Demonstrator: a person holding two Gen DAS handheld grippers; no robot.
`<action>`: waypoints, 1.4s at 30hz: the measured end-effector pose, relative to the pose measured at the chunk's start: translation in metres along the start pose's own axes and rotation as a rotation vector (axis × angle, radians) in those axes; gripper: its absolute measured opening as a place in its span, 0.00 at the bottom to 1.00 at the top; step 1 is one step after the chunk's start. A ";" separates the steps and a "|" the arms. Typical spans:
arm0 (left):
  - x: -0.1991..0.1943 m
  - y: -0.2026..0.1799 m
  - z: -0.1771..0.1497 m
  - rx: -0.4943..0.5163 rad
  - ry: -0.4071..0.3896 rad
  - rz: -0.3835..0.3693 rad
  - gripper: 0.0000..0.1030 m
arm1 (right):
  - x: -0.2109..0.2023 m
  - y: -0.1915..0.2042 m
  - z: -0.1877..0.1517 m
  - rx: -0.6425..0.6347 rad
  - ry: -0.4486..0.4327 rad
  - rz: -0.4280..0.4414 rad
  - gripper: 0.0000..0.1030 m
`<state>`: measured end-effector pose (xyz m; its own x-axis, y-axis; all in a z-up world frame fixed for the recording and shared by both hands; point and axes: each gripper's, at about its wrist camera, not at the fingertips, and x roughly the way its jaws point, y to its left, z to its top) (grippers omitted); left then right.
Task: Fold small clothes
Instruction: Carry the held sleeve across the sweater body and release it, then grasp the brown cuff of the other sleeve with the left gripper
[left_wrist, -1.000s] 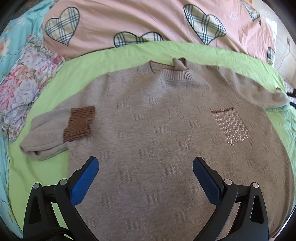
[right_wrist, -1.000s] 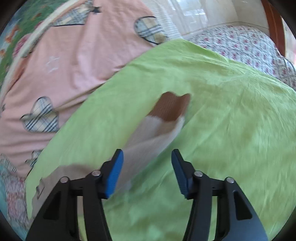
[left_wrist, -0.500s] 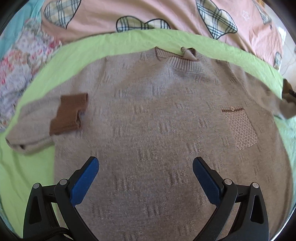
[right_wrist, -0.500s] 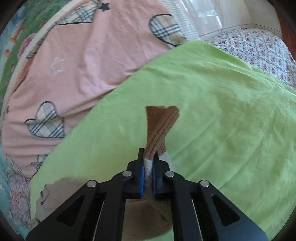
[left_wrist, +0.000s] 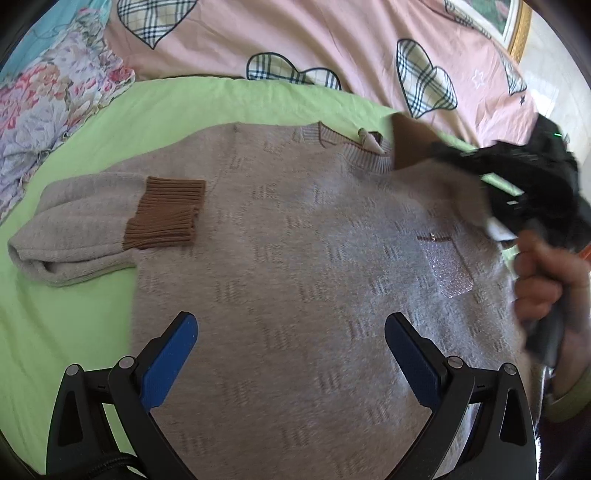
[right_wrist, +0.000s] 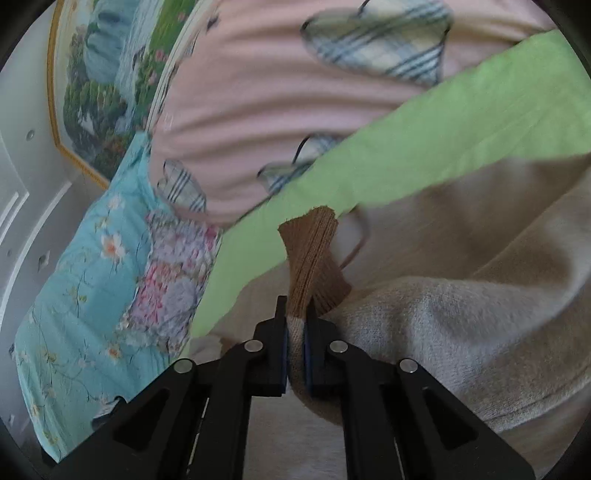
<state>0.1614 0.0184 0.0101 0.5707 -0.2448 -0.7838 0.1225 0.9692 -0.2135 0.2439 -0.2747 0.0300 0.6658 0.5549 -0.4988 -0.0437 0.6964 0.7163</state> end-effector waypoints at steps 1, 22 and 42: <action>0.000 0.003 0.000 -0.004 -0.002 -0.003 0.99 | 0.015 0.007 -0.007 -0.009 0.026 0.007 0.07; 0.096 0.006 0.058 -0.084 0.060 -0.122 0.67 | -0.041 -0.014 -0.042 0.068 -0.081 -0.021 0.57; 0.065 0.037 0.074 -0.017 -0.068 -0.015 0.06 | -0.061 -0.108 0.022 0.004 -0.034 -0.580 0.57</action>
<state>0.2636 0.0404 -0.0054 0.6229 -0.2565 -0.7390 0.1182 0.9647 -0.2351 0.2248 -0.3939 -0.0065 0.6036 0.0685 -0.7943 0.3378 0.8805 0.3326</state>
